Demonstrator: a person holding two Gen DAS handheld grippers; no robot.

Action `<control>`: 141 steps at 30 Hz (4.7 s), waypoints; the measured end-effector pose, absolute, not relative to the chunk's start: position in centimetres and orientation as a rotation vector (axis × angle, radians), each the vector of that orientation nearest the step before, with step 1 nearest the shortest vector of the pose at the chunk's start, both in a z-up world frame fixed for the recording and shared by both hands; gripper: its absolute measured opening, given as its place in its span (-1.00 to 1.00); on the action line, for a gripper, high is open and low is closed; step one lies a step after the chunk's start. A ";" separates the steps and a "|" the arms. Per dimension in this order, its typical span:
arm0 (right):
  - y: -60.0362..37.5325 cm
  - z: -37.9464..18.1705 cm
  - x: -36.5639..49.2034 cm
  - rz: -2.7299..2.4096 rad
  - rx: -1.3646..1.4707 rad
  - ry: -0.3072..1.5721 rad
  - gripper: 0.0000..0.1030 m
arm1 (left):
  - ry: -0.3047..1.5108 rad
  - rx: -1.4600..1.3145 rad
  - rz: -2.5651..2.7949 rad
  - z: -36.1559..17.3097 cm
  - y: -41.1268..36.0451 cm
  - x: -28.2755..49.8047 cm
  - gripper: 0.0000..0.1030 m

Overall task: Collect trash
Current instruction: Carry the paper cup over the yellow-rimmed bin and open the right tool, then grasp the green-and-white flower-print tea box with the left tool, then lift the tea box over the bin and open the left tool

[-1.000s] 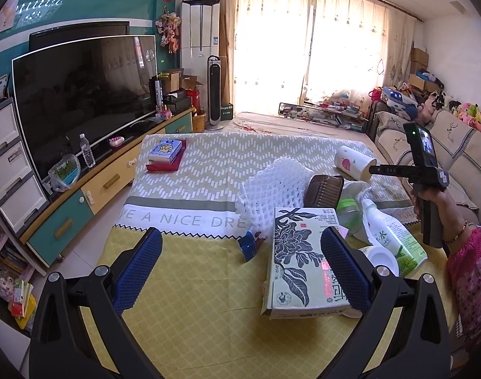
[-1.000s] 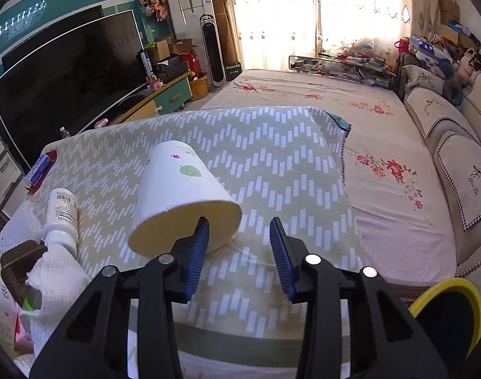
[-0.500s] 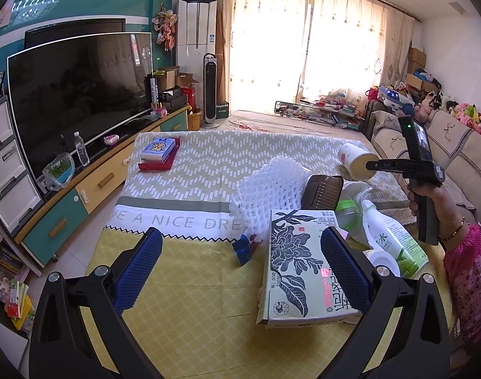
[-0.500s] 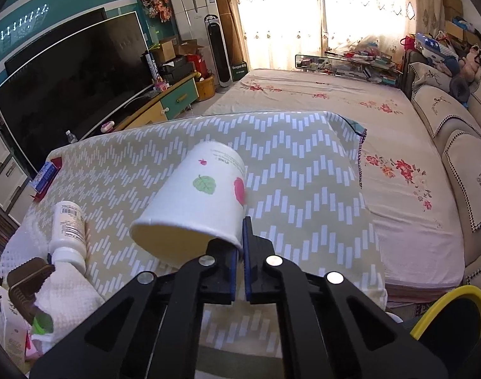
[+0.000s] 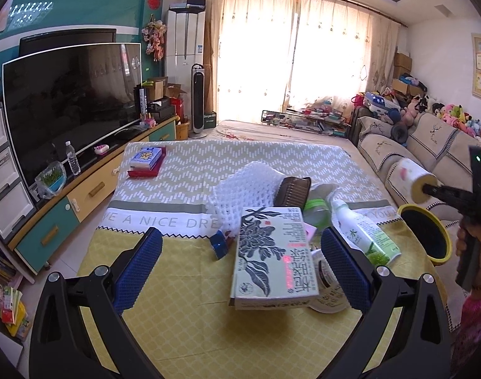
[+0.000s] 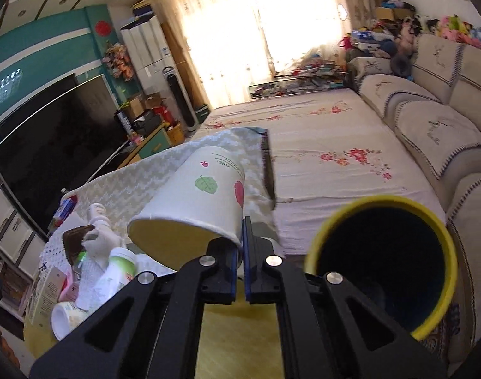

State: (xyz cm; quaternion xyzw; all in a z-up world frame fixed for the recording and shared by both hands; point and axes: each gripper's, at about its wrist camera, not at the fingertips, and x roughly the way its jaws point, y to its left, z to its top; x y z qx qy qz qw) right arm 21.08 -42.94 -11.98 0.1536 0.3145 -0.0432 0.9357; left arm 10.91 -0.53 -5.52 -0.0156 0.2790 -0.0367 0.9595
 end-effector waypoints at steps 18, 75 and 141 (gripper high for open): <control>-52.9 -19.7 17.7 -0.386 0.435 0.737 -0.31 | 0.544 0.012 -0.130 -4.5 -4.6 6.9 0.93; -46.3 -17.8 14.6 -0.181 0.408 0.709 -0.06 | 0.618 -0.018 -0.093 -10.8 -1.8 12.4 0.38; -59.9 -19.6 8.6 -0.398 0.575 0.630 0.03 | 0.644 0.206 -0.736 -9.7 -44.2 21.3 0.80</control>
